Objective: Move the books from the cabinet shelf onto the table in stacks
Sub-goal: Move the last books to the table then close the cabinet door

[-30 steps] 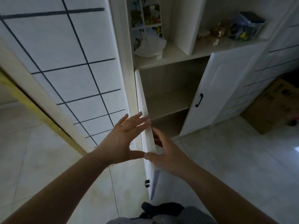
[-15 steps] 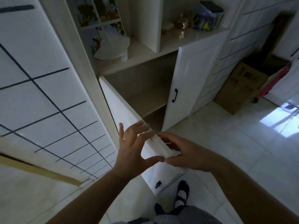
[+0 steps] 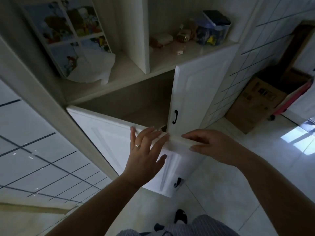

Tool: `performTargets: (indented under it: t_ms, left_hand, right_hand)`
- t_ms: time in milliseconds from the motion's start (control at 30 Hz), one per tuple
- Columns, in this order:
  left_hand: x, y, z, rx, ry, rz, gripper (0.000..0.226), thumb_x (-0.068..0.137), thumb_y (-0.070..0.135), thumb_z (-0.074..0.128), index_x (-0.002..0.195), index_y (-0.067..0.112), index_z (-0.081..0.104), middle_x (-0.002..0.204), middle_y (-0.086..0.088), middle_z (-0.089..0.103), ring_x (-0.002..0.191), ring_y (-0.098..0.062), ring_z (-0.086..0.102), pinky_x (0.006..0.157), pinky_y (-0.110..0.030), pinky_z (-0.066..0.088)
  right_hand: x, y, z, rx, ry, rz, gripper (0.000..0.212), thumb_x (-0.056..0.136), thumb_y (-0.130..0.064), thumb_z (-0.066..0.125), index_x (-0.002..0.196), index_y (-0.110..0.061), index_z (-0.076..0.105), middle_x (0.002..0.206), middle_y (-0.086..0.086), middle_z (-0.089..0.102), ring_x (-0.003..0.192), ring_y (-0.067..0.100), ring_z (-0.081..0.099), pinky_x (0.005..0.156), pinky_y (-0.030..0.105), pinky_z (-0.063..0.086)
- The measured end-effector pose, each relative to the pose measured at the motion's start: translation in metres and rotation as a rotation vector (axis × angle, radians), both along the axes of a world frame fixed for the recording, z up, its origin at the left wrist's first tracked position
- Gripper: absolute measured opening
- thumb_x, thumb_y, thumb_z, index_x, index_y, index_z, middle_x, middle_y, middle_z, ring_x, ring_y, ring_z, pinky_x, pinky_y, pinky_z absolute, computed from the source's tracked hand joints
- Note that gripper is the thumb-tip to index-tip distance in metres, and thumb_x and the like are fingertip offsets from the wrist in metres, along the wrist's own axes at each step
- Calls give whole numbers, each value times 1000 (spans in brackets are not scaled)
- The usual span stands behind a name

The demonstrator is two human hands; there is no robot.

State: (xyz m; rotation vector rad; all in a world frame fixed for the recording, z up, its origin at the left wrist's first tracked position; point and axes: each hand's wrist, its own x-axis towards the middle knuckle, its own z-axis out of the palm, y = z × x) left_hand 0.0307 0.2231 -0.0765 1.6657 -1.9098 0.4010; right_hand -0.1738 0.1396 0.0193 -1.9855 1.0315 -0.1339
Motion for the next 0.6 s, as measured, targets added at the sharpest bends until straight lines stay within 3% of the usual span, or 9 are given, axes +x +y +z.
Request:
performTargets:
  t_ms: [67,133,233,333,467,533,600]
  left_hand:
    - [0,-25,4,44,-75,43,65,73,38,72,130,19,46,128,-10,53,124,-28,42,112,-60,13]
    - [-1,-52,11,97,-124,106,70,71,38,75,131,17,48,129,-13,57,125,-30,43,112,-59,14]
    - [-1,-83,16,171,-171,197,74,69,36,76,134,15,47,131,-14,56,126,-34,47,112,-60,13]
    - [-1,-110,18,238,-197,301,80,69,38,76,138,16,42,135,-14,52,130,-34,43,112,-61,14]
    - [3,-130,16,265,-218,377,87,68,43,75,141,17,36,141,-13,47,135,-32,36,113,-59,9]
    - [5,-135,16,263,-226,391,88,67,45,75,142,16,36,142,-13,46,136,-32,31,112,-59,10]
    - [12,-147,15,268,-246,411,90,66,46,75,142,15,36,143,-14,45,136,-31,27,113,-60,10]
  right_hand:
    - [3,-27,-3,-164,7,-42,36,91,-16,58,126,-23,58,119,-2,62,110,15,58,91,22,46]
    - [12,-56,-9,-394,79,-33,39,93,-17,53,132,-24,53,121,2,61,112,20,56,101,34,42]
    - [30,-87,-17,-728,362,15,50,95,-27,47,143,-28,35,140,-1,49,130,20,43,115,51,21]
    - [44,-111,-29,-800,424,65,75,89,-44,52,150,-22,13,157,4,22,145,25,19,113,59,8]
    - [61,-136,-49,-857,460,111,110,78,-60,57,143,-17,-20,160,12,-2,147,33,-1,111,63,5]
    - [66,-148,-50,-856,484,149,114,80,-61,53,136,-16,-35,159,11,-16,146,32,-14,111,62,-1]
    - [75,-167,-48,-858,498,185,111,82,-60,51,130,-16,-38,157,11,-23,145,32,-19,111,62,-3]
